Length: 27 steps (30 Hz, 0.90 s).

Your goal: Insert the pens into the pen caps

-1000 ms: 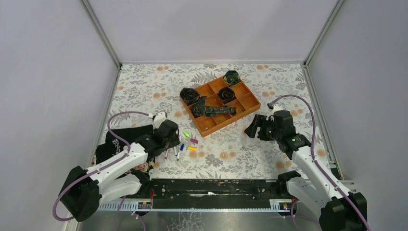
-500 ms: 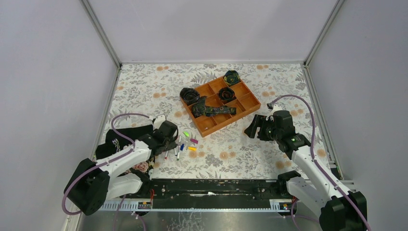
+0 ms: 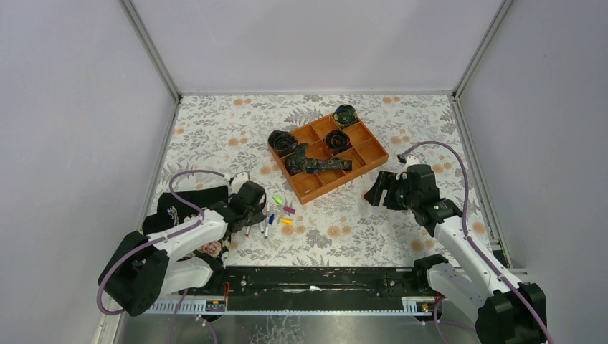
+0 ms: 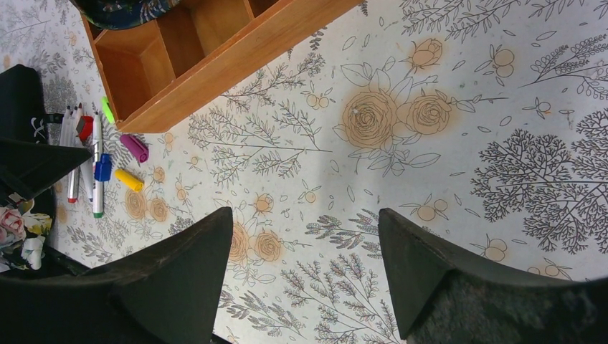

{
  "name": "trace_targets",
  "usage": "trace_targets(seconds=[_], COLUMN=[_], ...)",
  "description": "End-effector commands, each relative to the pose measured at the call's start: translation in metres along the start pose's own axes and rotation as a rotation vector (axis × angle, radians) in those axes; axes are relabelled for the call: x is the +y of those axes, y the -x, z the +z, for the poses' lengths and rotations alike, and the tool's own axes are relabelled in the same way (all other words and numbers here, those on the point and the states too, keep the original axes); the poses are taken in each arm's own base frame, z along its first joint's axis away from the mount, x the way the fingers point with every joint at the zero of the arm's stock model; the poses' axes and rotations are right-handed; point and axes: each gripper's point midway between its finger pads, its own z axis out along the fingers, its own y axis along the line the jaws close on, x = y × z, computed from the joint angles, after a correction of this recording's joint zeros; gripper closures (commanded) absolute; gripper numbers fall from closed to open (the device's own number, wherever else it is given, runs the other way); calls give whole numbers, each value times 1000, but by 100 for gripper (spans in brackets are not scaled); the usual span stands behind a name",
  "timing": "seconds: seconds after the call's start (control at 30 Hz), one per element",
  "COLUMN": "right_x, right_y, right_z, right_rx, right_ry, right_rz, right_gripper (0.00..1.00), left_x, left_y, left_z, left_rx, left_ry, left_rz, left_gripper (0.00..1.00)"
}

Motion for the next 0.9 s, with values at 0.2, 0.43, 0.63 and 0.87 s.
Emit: trace_targets(seconds=[0.2, 0.43, 0.63, 0.87], right_x=[22, 67, 134, 210], right_y=[9, 22, 37, 37], right_z=[-2, -8, -14, -21], right_rx=[-3, 4, 13, 67], right_ry=[81, 242, 436, 630], right_rz=[-6, 30, 66, 39], right_gripper=[20, 20, 22, 28], left_x=[-8, -66, -146, -174], left_y=[3, 31, 26, 6], left_z=[-6, -59, -143, -180], left_rx=[-12, -112, -98, 31], left_ry=[-72, -423, -984, -1184], left_rz=[30, 148, 259, 414], left_gripper=[100, 100, 100, 100])
